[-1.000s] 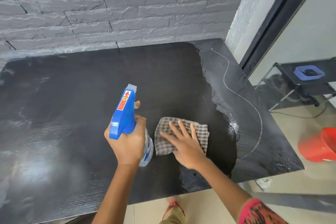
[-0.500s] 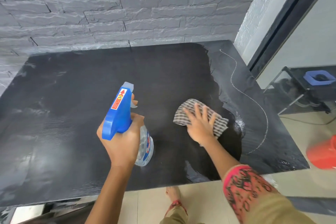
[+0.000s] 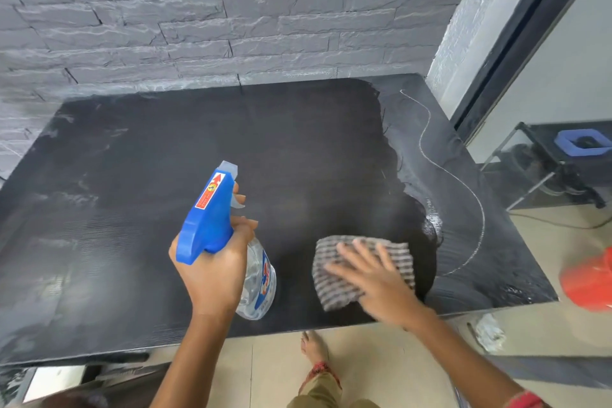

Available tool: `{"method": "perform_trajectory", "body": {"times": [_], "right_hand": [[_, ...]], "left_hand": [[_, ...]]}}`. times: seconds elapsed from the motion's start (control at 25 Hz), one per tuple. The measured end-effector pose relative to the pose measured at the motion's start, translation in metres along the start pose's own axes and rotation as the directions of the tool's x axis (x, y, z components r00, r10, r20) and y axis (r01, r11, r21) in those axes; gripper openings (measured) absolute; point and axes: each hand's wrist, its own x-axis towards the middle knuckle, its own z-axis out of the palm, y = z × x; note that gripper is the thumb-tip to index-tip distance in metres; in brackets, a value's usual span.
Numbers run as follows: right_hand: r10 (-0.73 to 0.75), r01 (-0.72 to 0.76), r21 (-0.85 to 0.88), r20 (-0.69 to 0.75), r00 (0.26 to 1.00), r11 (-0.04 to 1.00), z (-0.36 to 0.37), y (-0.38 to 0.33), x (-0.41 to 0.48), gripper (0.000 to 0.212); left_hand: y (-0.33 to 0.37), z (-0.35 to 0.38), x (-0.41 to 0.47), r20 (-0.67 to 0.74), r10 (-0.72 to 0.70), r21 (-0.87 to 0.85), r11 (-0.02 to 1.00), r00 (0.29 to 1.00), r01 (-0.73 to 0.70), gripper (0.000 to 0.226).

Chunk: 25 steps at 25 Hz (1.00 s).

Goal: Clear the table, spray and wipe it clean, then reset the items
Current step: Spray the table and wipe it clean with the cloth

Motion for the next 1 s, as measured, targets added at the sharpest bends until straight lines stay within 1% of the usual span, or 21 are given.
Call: {"method": "perform_trajectory", "body": {"times": [0.08,0.12,0.16,0.24,0.36,0.48,0.56,0.6,0.64,0.68,0.72,0.8,0.84,0.92,1.0], "right_hand": [[0.224,-0.224,-0.023,0.004,0.975,0.974,-0.023,0.042,0.016,0.084],[0.301,-0.301,-0.033,0.001,0.953,0.953,-0.031,0.051,0.026,0.077],[0.355,-0.354,-0.032,-0.004,0.935,0.935,-0.035,0.054,0.034,0.071],[0.4,-0.4,0.01,-0.03,0.916,0.916,-0.028,0.047,0.035,0.067],[0.352,-0.352,0.002,-0.037,0.935,0.936,-0.006,0.015,0.001,0.075],[0.192,-0.192,-0.019,0.006,0.981,0.981,0.012,-0.016,-0.045,0.085],[0.091,-0.091,-0.001,0.061,0.994,0.996,0.016,-0.022,-0.07,0.089],[0.065,-0.066,0.015,0.08,0.995,0.998,0.013,-0.016,-0.075,0.091],[0.075,-0.078,0.022,0.084,0.994,0.997,0.007,-0.005,-0.075,0.092],[0.125,-0.127,0.022,0.07,0.99,0.992,0.0,0.007,-0.067,0.09],[0.204,-0.204,0.009,0.04,0.978,0.979,-0.007,0.019,-0.055,0.085],[0.368,-0.368,-0.022,-0.01,0.93,0.93,-0.018,0.032,-0.02,0.072],[0.419,-0.419,-0.027,-0.023,0.908,0.908,-0.021,0.03,-0.002,0.068],[0.441,-0.441,0.003,-0.026,0.897,0.898,-0.019,0.007,0.033,0.064],[0.351,-0.35,0.038,-0.009,0.936,0.936,-0.01,-0.032,0.058,0.064]], "left_hand": [[-0.005,0.006,-0.004,0.014,-0.021,0.001,1.0,1.0,0.021,0.027],[-0.007,0.009,-0.007,0.019,-0.032,0.011,0.999,0.999,0.032,0.028],[-0.009,0.011,-0.008,0.02,-0.044,0.021,0.999,0.999,0.043,0.027],[-0.011,0.014,-0.01,0.025,-0.048,0.028,0.998,0.999,0.048,0.021],[-0.013,0.013,-0.009,0.035,-0.038,0.04,0.999,0.999,0.037,0.02],[-0.016,0.011,-0.011,0.033,-0.048,0.051,0.998,0.998,0.046,0.012],[-0.014,0.01,-0.016,0.038,-0.047,0.035,0.998,0.998,0.046,0.016],[-0.013,0.009,-0.018,0.043,-0.045,0.027,0.999,0.998,0.044,0.018],[-0.012,0.008,-0.02,0.05,-0.041,0.022,0.999,0.998,0.04,0.02],[-0.012,0.008,-0.021,0.059,-0.036,0.019,0.999,0.998,0.035,0.021],[-0.011,0.008,-0.022,0.064,-0.032,0.018,0.999,0.997,0.031,0.022],[-0.011,0.008,-0.023,0.06,-0.041,0.03,0.999,0.997,0.039,0.031],[-0.009,0.007,-0.023,0.05,-0.052,0.037,0.998,0.997,0.05,0.035],[-0.004,0.002,-0.024,0.02,-0.062,0.044,0.997,0.998,0.061,0.036],[0.005,-0.006,-0.022,-0.029,-0.028,0.025,0.999,0.999,0.029,0.031]]}}
